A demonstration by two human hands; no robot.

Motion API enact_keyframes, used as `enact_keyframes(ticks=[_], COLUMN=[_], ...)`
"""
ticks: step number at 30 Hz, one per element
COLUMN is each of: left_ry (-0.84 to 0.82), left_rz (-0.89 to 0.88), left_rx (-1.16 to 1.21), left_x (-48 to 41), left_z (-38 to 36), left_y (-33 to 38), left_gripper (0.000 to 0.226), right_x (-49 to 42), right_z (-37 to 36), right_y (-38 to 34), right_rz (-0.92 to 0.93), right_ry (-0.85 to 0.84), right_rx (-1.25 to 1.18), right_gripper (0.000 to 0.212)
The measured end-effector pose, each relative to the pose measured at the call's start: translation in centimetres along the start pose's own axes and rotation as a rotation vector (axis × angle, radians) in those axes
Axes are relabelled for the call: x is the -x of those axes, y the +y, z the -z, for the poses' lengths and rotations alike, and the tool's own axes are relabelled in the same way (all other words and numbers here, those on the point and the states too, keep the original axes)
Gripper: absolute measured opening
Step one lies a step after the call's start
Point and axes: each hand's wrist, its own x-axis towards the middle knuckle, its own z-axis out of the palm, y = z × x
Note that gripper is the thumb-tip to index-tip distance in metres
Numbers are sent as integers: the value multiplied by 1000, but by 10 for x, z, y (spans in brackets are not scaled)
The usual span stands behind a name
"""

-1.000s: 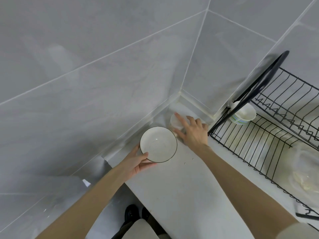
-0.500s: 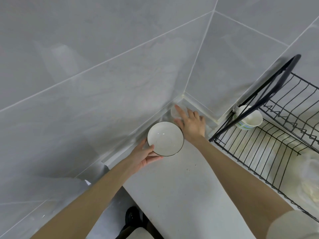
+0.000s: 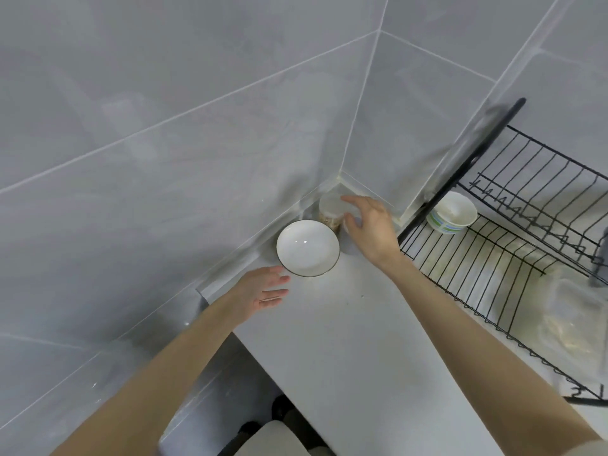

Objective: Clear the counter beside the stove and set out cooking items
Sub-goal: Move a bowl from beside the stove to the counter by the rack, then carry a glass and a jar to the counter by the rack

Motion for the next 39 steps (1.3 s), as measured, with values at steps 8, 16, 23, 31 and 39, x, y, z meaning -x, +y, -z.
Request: enact_keyframes(ticks=[8, 16, 23, 31, 39], left_ry=[-89, -300, -602, -905, -1207], left_rz=[-142, -233, -261, -283, -273], left_rx=[-102, -300, -505, -747, -1007], left_x=[51, 121, 193, 287, 424], left_z=[2, -16, -63, -170, -286], left_y=[2, -41, -89, -170, -325], left_gripper=[18, 20, 21, 23, 21], right_x=[99, 255, 388, 571, 806], right_z=[28, 58, 97, 155, 206], right_y=[-25, -45, -62, -66, -87], right_rz=[-64, -249, -446, -710, -991], right_ry=[7, 55, 248, 536, 792], right_rx=[-120, -68, -77, -52, 28], right_gripper=[29, 31, 30, 30, 32])
